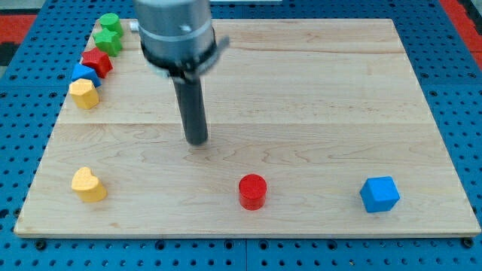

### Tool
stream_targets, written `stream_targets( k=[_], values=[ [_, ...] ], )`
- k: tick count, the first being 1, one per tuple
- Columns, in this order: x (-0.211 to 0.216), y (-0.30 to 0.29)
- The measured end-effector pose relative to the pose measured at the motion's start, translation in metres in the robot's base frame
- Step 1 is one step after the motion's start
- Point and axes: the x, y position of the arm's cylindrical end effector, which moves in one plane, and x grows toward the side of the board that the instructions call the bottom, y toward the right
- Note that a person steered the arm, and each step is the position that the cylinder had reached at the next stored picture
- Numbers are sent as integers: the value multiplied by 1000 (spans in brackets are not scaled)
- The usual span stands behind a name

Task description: Place the yellow heart vertical to the yellow hexagon

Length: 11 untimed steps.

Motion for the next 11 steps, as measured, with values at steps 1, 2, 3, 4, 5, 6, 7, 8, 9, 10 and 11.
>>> stream_targets(
  k=[1, 2, 3, 4, 5, 6, 7, 8, 9, 10, 11],
  values=[
    [67, -5],
    [101, -28],
    [88, -84],
    [68, -132],
    [62, -139],
    [59, -139],
    [72, -136],
    [71, -157],
    [39, -173],
    [20, -182],
    [14, -182]
  ],
)
